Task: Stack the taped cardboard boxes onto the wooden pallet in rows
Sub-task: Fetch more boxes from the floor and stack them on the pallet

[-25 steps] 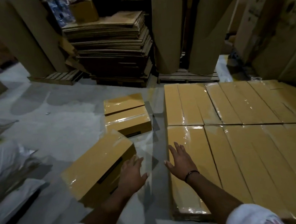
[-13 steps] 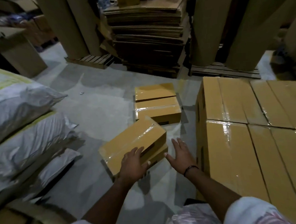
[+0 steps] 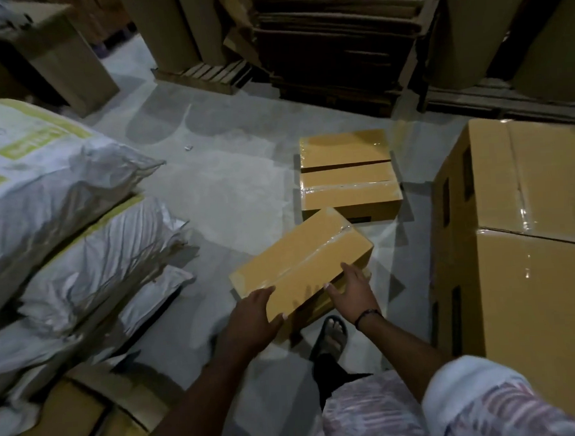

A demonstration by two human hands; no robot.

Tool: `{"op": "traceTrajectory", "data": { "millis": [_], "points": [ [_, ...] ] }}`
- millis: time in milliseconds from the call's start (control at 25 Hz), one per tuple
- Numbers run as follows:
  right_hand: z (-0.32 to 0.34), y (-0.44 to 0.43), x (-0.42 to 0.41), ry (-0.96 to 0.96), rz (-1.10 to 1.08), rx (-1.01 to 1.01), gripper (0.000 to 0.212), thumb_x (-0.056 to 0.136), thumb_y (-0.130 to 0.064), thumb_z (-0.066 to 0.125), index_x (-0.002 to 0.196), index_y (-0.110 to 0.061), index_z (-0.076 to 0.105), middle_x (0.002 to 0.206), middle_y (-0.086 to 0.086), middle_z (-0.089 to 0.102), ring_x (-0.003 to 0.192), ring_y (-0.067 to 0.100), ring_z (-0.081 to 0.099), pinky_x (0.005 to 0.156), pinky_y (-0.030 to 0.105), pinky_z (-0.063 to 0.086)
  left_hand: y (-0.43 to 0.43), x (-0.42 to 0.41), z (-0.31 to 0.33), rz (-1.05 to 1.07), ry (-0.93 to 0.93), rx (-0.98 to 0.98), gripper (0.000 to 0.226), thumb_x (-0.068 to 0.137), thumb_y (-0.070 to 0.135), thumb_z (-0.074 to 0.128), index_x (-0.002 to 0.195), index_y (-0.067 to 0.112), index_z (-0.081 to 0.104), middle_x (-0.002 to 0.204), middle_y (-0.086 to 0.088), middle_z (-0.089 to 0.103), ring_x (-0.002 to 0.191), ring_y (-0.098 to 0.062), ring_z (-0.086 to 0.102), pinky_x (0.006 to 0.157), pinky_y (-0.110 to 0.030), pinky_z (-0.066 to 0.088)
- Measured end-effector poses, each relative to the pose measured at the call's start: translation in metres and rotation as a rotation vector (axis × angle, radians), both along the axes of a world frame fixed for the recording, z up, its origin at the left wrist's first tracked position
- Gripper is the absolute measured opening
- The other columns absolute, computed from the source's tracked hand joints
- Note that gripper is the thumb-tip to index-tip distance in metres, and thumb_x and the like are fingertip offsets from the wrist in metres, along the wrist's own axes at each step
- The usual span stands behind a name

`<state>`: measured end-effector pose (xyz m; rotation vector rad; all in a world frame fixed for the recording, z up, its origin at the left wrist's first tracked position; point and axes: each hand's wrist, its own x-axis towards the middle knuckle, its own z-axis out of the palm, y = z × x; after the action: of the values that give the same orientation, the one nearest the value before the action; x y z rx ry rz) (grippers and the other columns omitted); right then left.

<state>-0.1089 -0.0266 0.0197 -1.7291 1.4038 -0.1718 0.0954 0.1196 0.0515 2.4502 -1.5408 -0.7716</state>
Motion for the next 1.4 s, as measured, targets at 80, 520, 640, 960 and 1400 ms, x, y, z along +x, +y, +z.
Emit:
{"op": "traceTrajectory", "data": {
  "millis": [80,520,640,960,1400],
  "points": [
    [-0.007,-0.021,0.022,0.000,-0.031,0.042,0.074,0.098,-0.043,0.061,0.157,-0.011,0.030,0.163,0.012,0.027,0.147,0.031,0.031,0.117,0.045,0.034,-0.020,0.018,0.001,-0.003,0.015,0.016,0.072,0.092,0.057,0.065,0.155,0.029,0.041,0.154,0.000,0.049,0.136,-0.025,0.049,0.109,-0.038,0.041],
    [-0.044,-0.107,0.112,0.100,-0.284,0.248,0.073,0.100,-0.038,0.059,0.158,-0.011,0.024,0.160,0.015,0.029,0.141,0.036,0.039,0.111,0.043,0.038,-0.138,0.139,-0.024,-0.228,0.029,0.147,0.072,0.090,0.059,0.062,0.154,0.029,0.044,0.153,-0.001,0.050,0.136,-0.026,0.049,0.111,-0.038,0.039],
    [-0.069,-0.098,0.128,0.108,-0.396,0.310,0.075,0.100,-0.041,0.059,0.159,-0.013,0.022,0.162,0.014,0.027,0.145,0.033,0.035,0.114,0.041,0.034,-0.177,0.172,-0.054,-0.384,0.049,0.194,0.072,0.090,0.056,0.063,0.152,0.025,0.046,0.150,-0.005,0.054,0.130,-0.028,0.056,0.108,-0.039,0.043],
    [-0.169,-0.075,0.175,0.203,-0.665,0.339,0.074,0.099,-0.043,0.059,0.158,-0.014,0.025,0.162,0.010,0.028,0.146,0.032,0.033,0.117,0.041,0.032,-0.275,0.236,-0.193,-0.729,0.005,0.249,0.080,0.082,0.069,0.051,0.151,0.030,0.046,0.157,-0.009,0.043,0.141,-0.034,0.043,0.114,-0.048,0.039],
    [-0.306,-0.079,0.208,0.230,-0.782,0.322,0.088,0.090,-0.045,0.072,0.158,-0.025,0.021,0.166,0.008,-0.017,0.151,0.038,0.016,0.121,0.045,0.029,-0.315,0.223,-0.341,-0.653,0.231,0.315,0.115,0.076,0.064,0.079,0.161,0.045,0.003,0.166,0.003,-0.008,0.146,-0.050,0.023,0.110,-0.062,0.041]
  ]
}}
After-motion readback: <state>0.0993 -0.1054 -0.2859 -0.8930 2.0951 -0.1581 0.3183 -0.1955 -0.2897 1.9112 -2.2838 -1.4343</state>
